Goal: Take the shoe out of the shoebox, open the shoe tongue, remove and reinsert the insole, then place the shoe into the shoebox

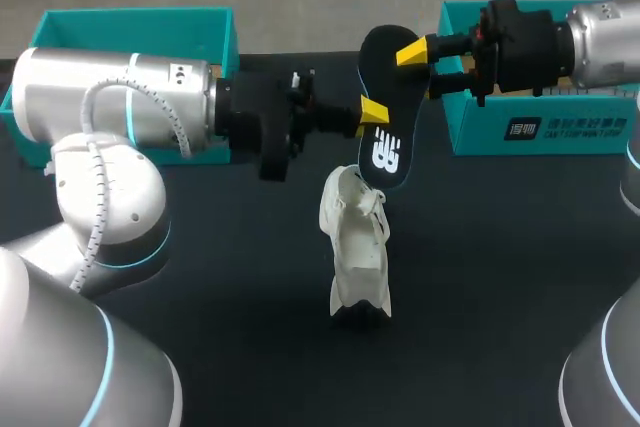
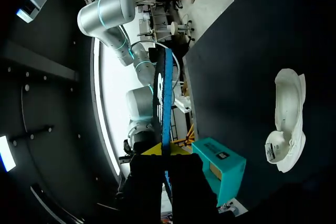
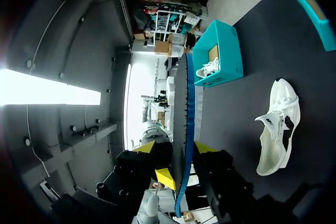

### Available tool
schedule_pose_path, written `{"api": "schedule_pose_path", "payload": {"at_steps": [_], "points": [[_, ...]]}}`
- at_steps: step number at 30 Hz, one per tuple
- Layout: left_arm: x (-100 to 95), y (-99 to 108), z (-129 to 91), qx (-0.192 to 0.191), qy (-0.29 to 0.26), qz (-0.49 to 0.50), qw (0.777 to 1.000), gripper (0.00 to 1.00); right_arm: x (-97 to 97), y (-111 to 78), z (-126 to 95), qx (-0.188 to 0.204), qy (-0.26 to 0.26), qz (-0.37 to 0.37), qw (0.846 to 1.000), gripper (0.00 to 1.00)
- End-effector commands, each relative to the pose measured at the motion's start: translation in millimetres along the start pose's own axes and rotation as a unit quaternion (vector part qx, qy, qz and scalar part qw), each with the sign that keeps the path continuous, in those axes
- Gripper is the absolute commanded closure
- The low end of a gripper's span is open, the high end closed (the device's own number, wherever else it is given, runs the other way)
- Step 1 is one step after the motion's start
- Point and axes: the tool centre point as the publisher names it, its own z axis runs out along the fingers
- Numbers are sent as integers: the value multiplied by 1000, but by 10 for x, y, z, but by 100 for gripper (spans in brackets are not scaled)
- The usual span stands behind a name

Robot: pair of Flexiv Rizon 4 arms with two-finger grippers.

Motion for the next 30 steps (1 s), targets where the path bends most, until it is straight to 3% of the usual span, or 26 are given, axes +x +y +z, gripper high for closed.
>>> {"api": "schedule_pose_path", "payload": {"at_steps": [1, 6, 12, 13, 14, 15, 16, 23, 24, 25, 26, 30], "points": [[28, -6, 32, -12, -4, 2, 1000, 100, -23, -25, 29, -3, 2, 3, 1000, 59], [21, 34, -3, -32, -9, 9, 999, 100, -64, -58, 5, -7, 4, 9, 1000, 60], [42, 20, -25, -30, -6, 7, 1000, 100, -80, -60, -2, -10, 6, 12, 1000, 71], [46, 15, -22, -30, -6, 6, 1000, 100, -80, -58, 0, -10, 7, 12, 1000, 74], [49, 10, -18, -30, -6, 6, 1000, 100, -79, -56, 2, -10, 7, 11, 1000, 81], [49, 5, -15, -31, -7, 5, 999, 100, -77, -55, 7, -10, 7, 11, 1000, 97], [50, 1, -13, -31, -7, 5, 999, 100, -76, -55, 11, -10, 7, 11, 1000, 100], [55, -10, -17, -25, -2, -3, 1000, 100, -84, -59, 24, -6, 11, 7, 1000, 100], [60, -12, -23, -11, 6, -9, 1000, 73, -84, -61, 23, -6, 11, 7, 1000, 100], [61, -19, -28, -7, 13, -6, 1000, 19, -89, -65, 20, -6, 11, 7, 1000, 100], [62, -16, -43, -7, 19, -7, 1000, 0, -95, -66, 17, -6, 12, 7, 1000, 100], [51, 29, -143, 19, 50, -16, 998, 0, -147, -61, 12, -5, 9, 10, 1000, 100]]}}
